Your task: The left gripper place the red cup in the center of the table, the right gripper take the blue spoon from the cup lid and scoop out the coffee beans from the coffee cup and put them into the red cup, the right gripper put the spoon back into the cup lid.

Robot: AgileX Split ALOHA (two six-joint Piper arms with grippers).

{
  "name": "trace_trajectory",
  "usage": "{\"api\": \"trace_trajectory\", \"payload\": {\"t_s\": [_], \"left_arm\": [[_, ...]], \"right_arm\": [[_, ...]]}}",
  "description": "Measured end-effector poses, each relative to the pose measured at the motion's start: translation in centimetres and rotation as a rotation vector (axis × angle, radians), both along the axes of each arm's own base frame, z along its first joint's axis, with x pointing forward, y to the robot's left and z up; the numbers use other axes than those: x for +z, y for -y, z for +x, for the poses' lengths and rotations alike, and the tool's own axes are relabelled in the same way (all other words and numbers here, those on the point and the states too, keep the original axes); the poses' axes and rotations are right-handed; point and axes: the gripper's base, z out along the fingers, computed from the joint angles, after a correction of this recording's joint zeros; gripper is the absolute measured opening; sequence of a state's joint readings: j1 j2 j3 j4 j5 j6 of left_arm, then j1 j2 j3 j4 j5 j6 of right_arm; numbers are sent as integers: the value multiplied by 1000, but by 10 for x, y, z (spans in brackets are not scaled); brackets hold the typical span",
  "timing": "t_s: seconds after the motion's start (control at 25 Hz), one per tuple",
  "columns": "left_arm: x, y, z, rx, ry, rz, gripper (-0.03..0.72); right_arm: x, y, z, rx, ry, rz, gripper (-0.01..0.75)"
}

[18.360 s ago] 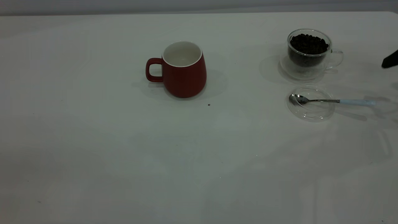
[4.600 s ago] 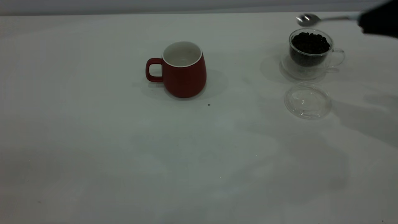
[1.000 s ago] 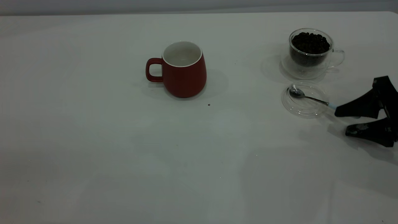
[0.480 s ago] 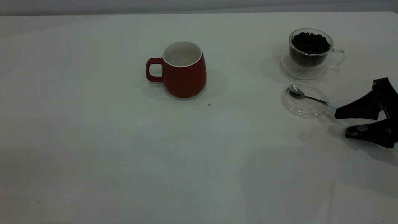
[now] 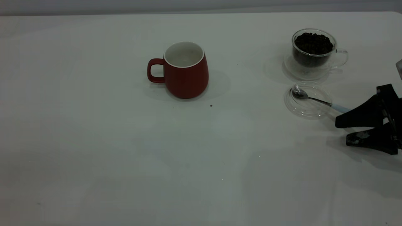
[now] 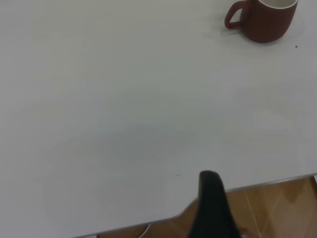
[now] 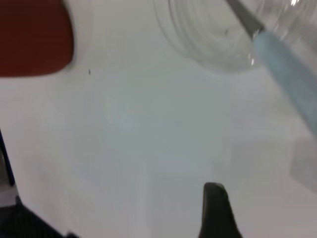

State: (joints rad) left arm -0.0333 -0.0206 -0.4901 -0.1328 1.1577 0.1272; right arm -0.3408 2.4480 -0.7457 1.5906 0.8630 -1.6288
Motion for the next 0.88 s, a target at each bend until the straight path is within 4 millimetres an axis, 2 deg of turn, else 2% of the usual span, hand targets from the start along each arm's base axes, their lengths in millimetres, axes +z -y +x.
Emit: {"api": "trace_trajectory", "payload": {"t_s": [0.08,0.24,0.44,0.6,0.72,0.88], "left_arm": [[0,0,0,0,0,0,587],[0,0,0,0,0,0,587],[0,0,0,0,0,0,587],[0,0,0,0,0,0,587],[0,0,0,0,0,0,587],[0,0,0,0,0,0,587]], "right_arm": [[8,1,2,20,2,-14,529],[36,6,9,33,24,-61,529],[96,12,13,15,122,-172,511],[148,13,5,8,217,-269,507],[187,6,-5,5,292,-323,507],[236,-14,-28,44,368,-361,507]]}}
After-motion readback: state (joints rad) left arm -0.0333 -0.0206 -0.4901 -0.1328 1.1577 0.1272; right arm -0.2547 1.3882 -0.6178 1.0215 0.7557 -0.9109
